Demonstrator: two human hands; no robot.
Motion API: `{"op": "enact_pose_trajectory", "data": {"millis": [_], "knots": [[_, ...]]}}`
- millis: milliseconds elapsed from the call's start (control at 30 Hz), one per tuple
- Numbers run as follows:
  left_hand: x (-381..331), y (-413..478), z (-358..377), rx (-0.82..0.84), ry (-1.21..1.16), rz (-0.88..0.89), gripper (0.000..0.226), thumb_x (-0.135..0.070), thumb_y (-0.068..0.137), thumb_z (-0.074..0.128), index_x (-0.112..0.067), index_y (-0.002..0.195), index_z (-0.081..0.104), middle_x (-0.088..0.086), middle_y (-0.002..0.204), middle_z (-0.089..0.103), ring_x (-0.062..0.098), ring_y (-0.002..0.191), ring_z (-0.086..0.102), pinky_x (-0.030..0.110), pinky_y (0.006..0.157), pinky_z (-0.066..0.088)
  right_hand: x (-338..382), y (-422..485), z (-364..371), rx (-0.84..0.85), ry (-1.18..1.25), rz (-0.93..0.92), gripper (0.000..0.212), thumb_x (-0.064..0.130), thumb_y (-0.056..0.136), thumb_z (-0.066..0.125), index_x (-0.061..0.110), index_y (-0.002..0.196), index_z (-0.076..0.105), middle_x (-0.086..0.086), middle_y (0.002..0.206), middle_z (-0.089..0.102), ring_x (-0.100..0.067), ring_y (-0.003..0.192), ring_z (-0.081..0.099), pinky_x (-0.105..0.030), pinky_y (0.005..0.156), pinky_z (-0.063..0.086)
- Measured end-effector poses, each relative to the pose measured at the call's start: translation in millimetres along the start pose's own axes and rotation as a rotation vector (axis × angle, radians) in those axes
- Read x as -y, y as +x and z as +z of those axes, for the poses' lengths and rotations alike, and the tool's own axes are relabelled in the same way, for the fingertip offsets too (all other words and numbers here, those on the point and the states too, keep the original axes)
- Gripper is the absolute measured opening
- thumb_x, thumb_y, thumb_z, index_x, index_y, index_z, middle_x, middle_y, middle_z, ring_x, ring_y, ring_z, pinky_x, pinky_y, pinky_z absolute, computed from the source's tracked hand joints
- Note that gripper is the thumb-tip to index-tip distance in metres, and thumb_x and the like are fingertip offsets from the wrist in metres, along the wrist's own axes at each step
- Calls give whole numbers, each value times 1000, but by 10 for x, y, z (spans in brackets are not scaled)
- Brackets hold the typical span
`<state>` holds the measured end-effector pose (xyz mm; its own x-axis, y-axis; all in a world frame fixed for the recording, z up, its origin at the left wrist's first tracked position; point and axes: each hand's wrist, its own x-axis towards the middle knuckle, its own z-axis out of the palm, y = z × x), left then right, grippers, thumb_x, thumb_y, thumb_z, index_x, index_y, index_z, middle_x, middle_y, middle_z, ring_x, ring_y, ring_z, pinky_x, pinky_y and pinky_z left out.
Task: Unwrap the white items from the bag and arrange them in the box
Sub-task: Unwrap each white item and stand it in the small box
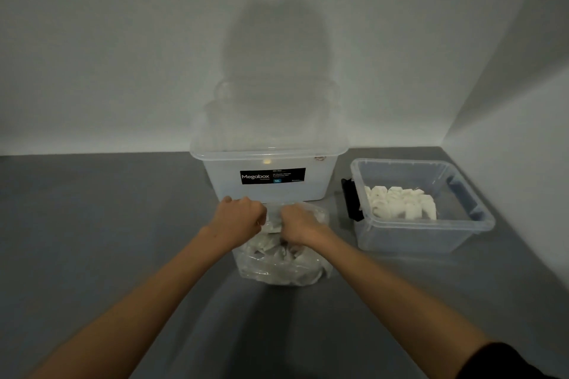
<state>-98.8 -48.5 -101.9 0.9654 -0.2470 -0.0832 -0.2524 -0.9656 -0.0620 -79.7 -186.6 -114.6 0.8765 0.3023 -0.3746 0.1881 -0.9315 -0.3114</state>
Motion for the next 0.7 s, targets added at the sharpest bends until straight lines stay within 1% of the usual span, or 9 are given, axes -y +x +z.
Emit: {"op": "enact_pose_trajectory", "data": {"millis": [100,167,233,333,433,533,567,633,700], "knots": [[40,-23,66,-53,-5,19,21,-24,91,51,-26,106,66,-4,103,69,16,101,63,34,93,37,62,77,155,-51,102,117,20,4,88,61,-6,105,63,-20,94,70,-31,85,70,-37,77,58],[52,-28,86,-64,-25,31,21,-25,91,50,-26,105,66,-4,101,69,17,99,64,34,92,37,91,114,239,-68,154,177,24,1,85,63,-8,107,64,-21,94,69,-32,83,69,-37,74,58],[70,-33,100,-57,-47,42,20,-26,91,50,-26,104,66,-4,99,69,17,98,64,35,92,37,109,130,299,-123,186,232,19,0,85,60,-4,103,66,-18,88,69,-31,81,69,-35,68,56],[86,-42,125,-51,-81,61,19,-27,92,50,-25,103,65,-5,99,69,17,96,64,35,92,37,103,155,363,-229,166,269,20,6,91,51,2,105,65,-14,103,68,-29,95,66,-34,73,52],[100,-55,136,-61,-95,73,19,-27,92,49,-24,102,65,-5,98,69,17,96,63,35,92,37,130,152,343,-261,202,303,19,5,89,54,3,103,67,-13,101,67,-26,88,63,-32,71,52],[125,-57,115,-53,-119,73,19,-29,92,51,-25,106,63,-6,102,69,16,100,62,37,95,37,148,92,271,-329,174,268,8,6,87,56,5,87,64,-8,82,57,-23,76,52,-29,63,44],[134,-55,107,-51,-132,72,20,-30,92,52,-25,108,63,-7,104,68,16,101,62,37,97,37,152,43,244,-339,157,244,11,6,88,55,8,78,59,-7,78,54,-23,74,52,-29,62,42],[150,-58,95,-59,-155,73,22,-31,92,53,-24,111,62,-7,105,68,15,102,61,37,98,39,150,-69,203,-336,118,173,28,2,86,53,11,61,46,-7,73,52,-24,73,54,-29,63,42],[160,-56,90,-52,-198,80,22,-31,92,53,-24,112,62,-8,104,68,15,102,61,37,97,41,120,-185,155,-345,114,123,33,-3,85,51,12,56,41,-6,67,50,-24,71,55,-30,62,43]]}}
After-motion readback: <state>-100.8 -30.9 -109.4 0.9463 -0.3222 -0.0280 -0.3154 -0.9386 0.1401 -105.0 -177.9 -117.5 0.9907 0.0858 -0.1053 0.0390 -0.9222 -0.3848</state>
